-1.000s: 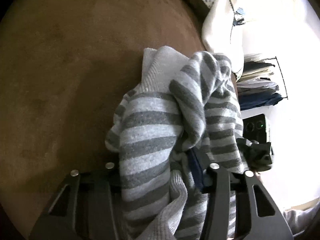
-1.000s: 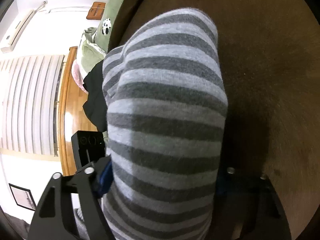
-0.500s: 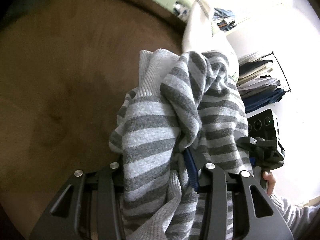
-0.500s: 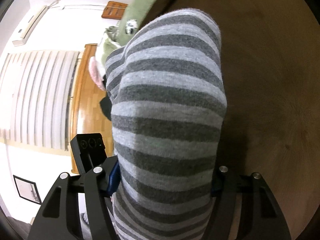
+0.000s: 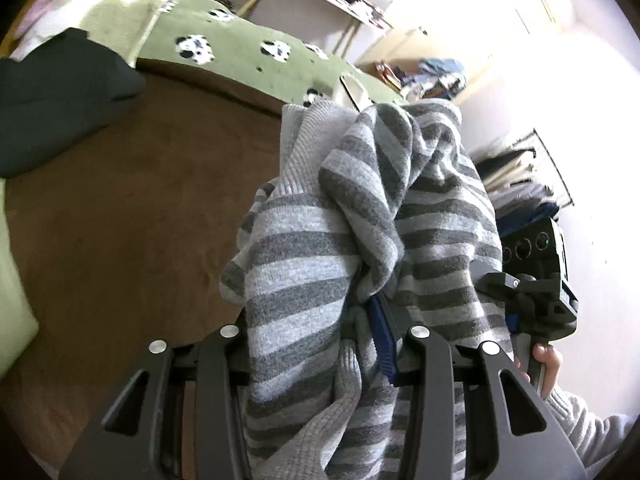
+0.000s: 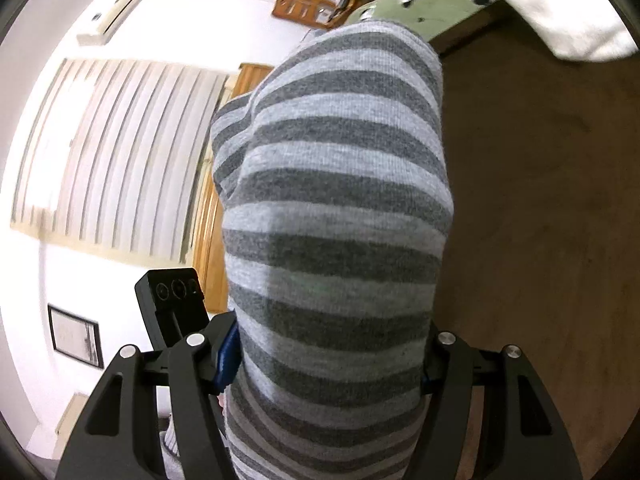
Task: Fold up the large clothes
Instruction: 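Carry the hoodie bundle with both grippers onto the light green folded cloth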
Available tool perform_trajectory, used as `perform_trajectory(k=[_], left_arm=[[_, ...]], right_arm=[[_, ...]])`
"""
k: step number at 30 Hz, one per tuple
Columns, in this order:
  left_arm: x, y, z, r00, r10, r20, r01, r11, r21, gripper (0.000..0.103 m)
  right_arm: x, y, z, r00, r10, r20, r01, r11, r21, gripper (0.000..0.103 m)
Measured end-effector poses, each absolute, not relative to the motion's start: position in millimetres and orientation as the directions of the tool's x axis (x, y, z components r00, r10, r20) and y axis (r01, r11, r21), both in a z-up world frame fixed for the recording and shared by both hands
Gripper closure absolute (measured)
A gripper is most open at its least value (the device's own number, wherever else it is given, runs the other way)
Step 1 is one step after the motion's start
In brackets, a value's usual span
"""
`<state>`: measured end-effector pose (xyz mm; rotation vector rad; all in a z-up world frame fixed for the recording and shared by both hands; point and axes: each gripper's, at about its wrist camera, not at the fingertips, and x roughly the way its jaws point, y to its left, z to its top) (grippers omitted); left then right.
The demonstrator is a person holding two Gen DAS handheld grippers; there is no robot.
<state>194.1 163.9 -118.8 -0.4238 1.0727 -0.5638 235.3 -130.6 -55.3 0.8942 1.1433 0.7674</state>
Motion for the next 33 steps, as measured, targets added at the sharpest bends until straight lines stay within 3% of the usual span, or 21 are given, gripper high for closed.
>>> perform_trajectory(k=[5,17,33], left_arm=[[160,178,-105,0.412,-0.616,-0.672,0.183,0.778,-0.601,0.06],[116,242,-110,0.514,-0.554,-0.655,0.064,0.786,-0.615,0.06],[124,418,-107,0.594,-0.44,-0.673,-0.082,0.799,-0.596,0.06]], right_arm=[[238,-108,-30,0.2,0.885,-0.422,-0.124,0.45,0.885,0.039],[231,-89,-34,0.089,0.896,-0.435,-0.187,0.444,0.876,0.039],[283,98,-38,-0.1,0.892,-0.441,-0.278,0.4,0.873,0.039]])
